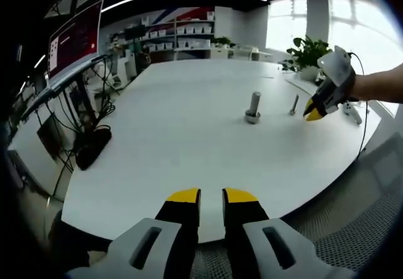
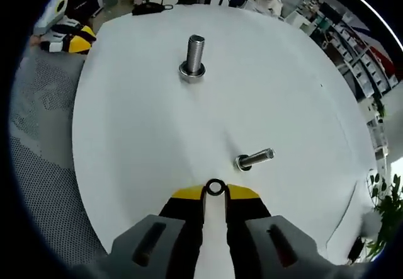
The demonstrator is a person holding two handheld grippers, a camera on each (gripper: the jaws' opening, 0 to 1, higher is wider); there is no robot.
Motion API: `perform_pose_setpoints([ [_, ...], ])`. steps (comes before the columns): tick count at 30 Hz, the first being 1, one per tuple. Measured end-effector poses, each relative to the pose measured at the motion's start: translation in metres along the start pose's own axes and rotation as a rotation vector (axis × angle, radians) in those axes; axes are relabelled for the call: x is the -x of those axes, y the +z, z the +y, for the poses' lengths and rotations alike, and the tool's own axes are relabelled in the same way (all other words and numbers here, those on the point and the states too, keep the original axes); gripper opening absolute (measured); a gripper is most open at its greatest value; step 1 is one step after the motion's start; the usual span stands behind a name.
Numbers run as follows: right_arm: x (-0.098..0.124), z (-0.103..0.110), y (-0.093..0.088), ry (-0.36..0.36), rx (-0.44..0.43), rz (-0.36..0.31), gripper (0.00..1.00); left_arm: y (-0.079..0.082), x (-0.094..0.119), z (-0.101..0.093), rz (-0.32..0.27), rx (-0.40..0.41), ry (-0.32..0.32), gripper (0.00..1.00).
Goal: Place the washer onto the threaded stud by aligning its center hole with the stud, sliding it down to the base, and recovering from edge contact or off-axis alignment until the washer reaches the visible bottom stop.
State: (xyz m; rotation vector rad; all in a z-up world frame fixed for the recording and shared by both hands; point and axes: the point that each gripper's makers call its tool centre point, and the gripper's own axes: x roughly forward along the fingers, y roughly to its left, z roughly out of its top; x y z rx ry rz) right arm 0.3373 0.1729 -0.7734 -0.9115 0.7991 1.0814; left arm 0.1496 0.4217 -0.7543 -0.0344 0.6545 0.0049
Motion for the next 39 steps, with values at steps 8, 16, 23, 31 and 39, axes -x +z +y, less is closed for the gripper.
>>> perform_pose_setpoints([
  [8, 0.025, -0.010, 0.011, -0.007, -0.053, -0.071, 0.14, -0.001, 0.000, -0.001, 0.003, -0.004, -0.003, 0.14],
  [16, 0.046, -0.025, 0.022, -0.038, -0.077, -0.117, 0.14, 0.000, 0.001, -0.002, -0.001, -0.006, -0.006, 0.14],
  [23, 0.056, -0.042, 0.033, -0.066, -0.085, -0.153, 0.14, 0.002, 0.001, -0.002, -0.014, -0.001, -0.008, 0.15],
  [31, 0.053, -0.052, 0.042, -0.063, -0.067, -0.137, 0.14, 0.003, 0.001, -0.002, -0.025, 0.005, -0.016, 0.14],
  [39, 0.029, -0.052, 0.034, -0.020, -0.008, -0.072, 0.14, 0.004, 0.001, -0.003, -0.029, 0.002, -0.022, 0.14],
])
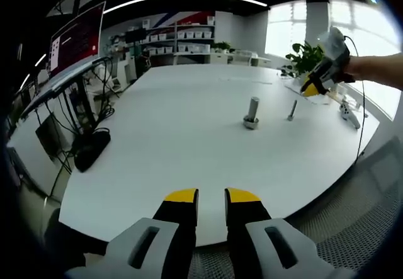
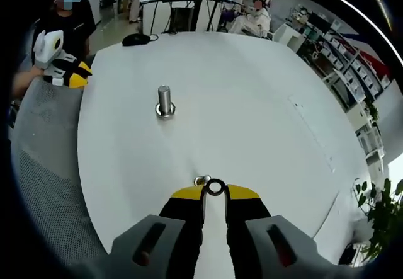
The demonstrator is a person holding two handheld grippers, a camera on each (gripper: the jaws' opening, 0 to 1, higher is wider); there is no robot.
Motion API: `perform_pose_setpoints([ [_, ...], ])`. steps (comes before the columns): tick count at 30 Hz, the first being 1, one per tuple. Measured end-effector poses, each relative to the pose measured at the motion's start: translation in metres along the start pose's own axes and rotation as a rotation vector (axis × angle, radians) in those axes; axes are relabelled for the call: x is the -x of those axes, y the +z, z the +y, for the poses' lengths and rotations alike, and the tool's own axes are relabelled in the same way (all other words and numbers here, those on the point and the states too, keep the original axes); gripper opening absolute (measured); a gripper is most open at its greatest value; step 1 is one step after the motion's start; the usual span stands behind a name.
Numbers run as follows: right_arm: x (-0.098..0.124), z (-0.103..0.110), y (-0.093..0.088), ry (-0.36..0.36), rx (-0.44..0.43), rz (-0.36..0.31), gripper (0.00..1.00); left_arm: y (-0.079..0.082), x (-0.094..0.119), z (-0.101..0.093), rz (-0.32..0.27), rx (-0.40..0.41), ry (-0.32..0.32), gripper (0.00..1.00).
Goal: Place the washer onto the threaded stud by aligning its center hole with the stud, sliding it down to the base, and recovering from edge contact or off-axis alignment until the washer reaches the visible bottom stop.
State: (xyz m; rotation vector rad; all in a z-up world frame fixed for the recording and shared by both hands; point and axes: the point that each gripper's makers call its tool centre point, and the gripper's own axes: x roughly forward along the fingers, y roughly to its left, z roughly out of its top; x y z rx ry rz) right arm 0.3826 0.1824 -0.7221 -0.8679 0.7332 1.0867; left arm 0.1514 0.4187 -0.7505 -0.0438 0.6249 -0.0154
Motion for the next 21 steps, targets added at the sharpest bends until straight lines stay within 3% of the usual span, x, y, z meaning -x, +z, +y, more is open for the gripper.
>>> perform_pose_setpoints([
  [11, -0.019, 0.004, 0.003, 0.042, 0.017, 0.034, 0.14, 0.002, 0.000, 0.000, -0.013, 0.010, 0.001, 0.14],
  [21, -0.017, 0.008, 0.007, 0.077, -0.032, 0.019, 0.14, 0.003, 0.000, 0.000, -0.018, 0.009, -0.003, 0.12],
])
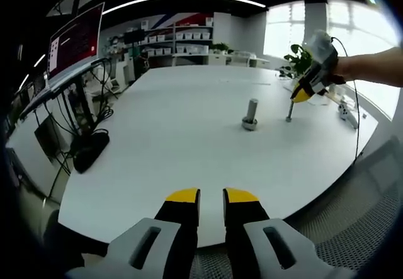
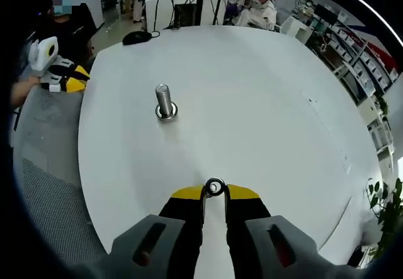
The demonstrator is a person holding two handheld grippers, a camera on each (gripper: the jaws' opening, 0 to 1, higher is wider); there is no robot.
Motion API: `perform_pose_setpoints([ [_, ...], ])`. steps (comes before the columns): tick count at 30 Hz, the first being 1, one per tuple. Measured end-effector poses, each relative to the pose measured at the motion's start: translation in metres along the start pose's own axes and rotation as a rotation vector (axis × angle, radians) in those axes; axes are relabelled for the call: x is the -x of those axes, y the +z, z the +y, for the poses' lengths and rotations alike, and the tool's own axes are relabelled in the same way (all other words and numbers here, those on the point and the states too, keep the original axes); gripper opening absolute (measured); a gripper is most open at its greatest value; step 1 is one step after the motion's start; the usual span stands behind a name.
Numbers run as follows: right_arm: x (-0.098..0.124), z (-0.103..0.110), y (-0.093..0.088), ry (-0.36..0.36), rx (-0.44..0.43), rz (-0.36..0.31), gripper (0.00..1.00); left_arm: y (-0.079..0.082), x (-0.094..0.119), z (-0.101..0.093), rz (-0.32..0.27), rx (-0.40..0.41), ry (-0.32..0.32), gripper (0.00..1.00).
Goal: Place the washer onto the threaded stud by aligning its center hole with the stud, sliding it down to the base, and recovering from edge contact or off-axis alignment until the washer reaches the visible bottom stop.
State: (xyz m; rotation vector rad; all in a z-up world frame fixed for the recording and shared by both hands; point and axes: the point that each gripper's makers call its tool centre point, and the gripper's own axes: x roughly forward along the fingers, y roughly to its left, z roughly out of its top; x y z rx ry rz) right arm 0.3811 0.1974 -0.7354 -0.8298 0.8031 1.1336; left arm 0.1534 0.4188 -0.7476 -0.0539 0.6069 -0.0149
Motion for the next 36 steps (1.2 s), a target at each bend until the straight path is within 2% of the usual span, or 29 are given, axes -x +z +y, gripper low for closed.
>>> perform_pose_setpoints([
  [10, 0.001, 0.006, -0.003, 0.034, -0.012, 0.013, 0.14, 0.000, 0.000, 0.000, -0.003, 0.004, -0.004, 0.12],
  [16, -0.001, 0.002, -0.003, 0.034, -0.021, 0.020, 0.14, 0.000, 0.000, 0.000, -0.004, 0.004, -0.003, 0.12],
  [20, -0.004, 0.003, -0.007, 0.031, -0.010, 0.047, 0.14, 0.000, 0.000, 0.000, -0.004, 0.004, -0.003, 0.12],
  [36, -0.034, 0.011, -0.020, 0.047, 0.000, 0.118, 0.14, 0.001, 0.000, 0.001, -0.009, 0.014, 0.004, 0.12],
])
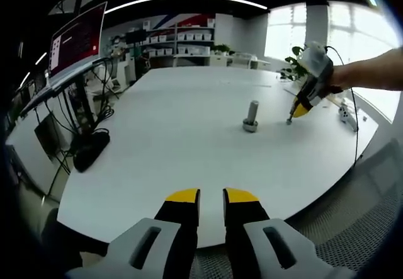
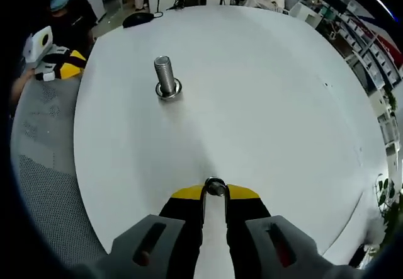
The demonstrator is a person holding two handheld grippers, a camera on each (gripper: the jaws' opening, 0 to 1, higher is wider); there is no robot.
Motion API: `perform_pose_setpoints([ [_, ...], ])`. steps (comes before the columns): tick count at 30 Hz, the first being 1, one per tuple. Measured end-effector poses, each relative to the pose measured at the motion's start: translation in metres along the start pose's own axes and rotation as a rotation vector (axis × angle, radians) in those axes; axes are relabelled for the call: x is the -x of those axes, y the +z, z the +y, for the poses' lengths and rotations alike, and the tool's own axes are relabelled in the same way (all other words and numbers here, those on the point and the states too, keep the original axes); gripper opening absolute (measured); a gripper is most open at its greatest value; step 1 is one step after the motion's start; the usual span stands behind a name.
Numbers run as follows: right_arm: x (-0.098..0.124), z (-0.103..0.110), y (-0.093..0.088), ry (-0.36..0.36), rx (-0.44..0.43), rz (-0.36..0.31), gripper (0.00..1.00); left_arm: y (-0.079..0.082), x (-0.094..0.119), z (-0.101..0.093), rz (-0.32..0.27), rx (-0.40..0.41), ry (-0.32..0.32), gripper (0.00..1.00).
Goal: Place the washer onto the threaded stud by aligning its center hole with the stud, sliding it down to the base, and recovering from edge contact or off-axis alignment until the washer reaches the visible bottom stop.
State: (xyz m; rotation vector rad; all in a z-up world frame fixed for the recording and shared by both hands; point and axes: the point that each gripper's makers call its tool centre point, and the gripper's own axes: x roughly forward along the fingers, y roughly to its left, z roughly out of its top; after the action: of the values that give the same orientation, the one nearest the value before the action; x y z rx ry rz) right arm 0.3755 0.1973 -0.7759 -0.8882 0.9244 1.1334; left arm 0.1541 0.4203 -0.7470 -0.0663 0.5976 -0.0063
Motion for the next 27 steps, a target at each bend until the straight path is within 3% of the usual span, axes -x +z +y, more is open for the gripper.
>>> perform_pose_setpoints([
  [4, -0.005, 0.002, -0.006, 0.008, 0.008, 0.025, 0.16, 0.000, 0.000, 0.000, -0.002, 0.003, 0.001, 0.12],
  [6, -0.006, 0.008, -0.007, 0.045, -0.109, 0.007, 0.23, 0.000, 0.000, 0.000, 0.001, 0.003, 0.001, 0.12],
  [10, 0.002, 0.007, -0.015, 0.040, -0.166, -0.044, 0.26, -0.001, -0.001, -0.001, 0.011, -0.005, -0.003, 0.12],
  [19, 0.050, 0.043, -0.052, 0.030, -0.323, -0.206, 0.26, -0.002, 0.000, -0.001, 0.011, -0.013, -0.004, 0.13],
  [24, 0.082, 0.058, -0.075, -0.033, -0.493, -0.320, 0.26, -0.001, 0.000, -0.002, 0.003, -0.013, -0.009, 0.13],
  [27, 0.096, 0.072, -0.085, -0.070, -0.526, -0.357, 0.25, -0.001, 0.001, -0.002, 0.002, -0.015, -0.012, 0.13],
])
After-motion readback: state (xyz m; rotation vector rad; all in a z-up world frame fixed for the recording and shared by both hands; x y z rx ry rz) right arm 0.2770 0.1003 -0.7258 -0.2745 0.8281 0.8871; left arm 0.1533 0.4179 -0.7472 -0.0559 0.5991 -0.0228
